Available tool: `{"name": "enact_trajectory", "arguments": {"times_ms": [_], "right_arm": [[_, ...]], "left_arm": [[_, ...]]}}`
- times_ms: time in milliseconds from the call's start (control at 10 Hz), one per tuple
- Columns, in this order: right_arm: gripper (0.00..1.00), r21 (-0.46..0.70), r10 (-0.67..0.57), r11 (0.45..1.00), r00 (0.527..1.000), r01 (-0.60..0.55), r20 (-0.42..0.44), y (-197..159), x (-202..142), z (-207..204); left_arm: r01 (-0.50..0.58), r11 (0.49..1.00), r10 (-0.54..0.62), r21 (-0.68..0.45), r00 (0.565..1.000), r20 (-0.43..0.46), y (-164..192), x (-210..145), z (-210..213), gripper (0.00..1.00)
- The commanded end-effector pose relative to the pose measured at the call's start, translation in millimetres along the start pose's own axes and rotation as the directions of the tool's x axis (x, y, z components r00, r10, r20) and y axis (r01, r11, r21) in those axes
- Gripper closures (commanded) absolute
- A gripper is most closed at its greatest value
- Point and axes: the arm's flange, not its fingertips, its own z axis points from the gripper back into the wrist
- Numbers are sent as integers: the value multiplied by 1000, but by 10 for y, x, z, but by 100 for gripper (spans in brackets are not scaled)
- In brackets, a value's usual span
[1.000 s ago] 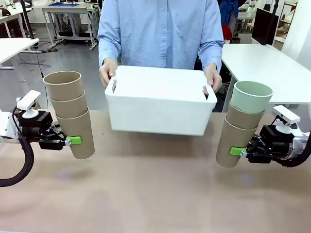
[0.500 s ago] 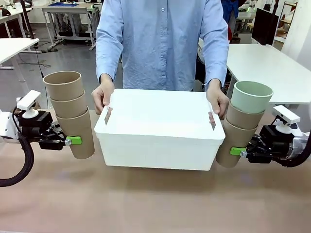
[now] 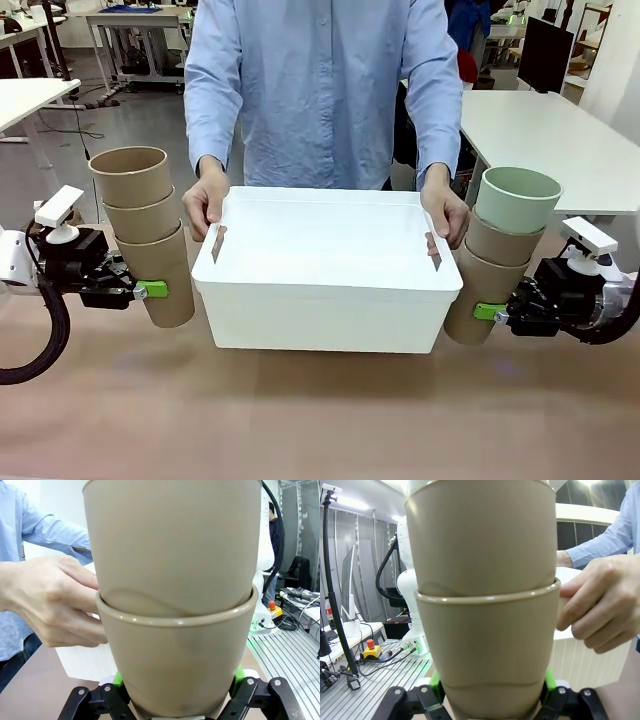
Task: Stack the cups and store them in the basket.
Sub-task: Place the stack of Reusable plastic cups into the Pantry Basket.
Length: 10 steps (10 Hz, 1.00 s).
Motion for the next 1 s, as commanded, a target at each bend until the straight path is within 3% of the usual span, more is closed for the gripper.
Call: {"name": "enact_trajectory", "arguments": {"times_ms": [0, 900], "right_arm": [[14, 2, -10, 1000, 1000, 10, 1, 1, 52, -1], [14, 2, -10, 1000, 1000, 10, 1, 1, 52, -1]], "left_arm": [[10, 1000, -10, -5, 1000, 1, -4, 45, -3, 15], [10, 1000, -10, -5, 1000, 1, -4, 45, -3, 15]]}}
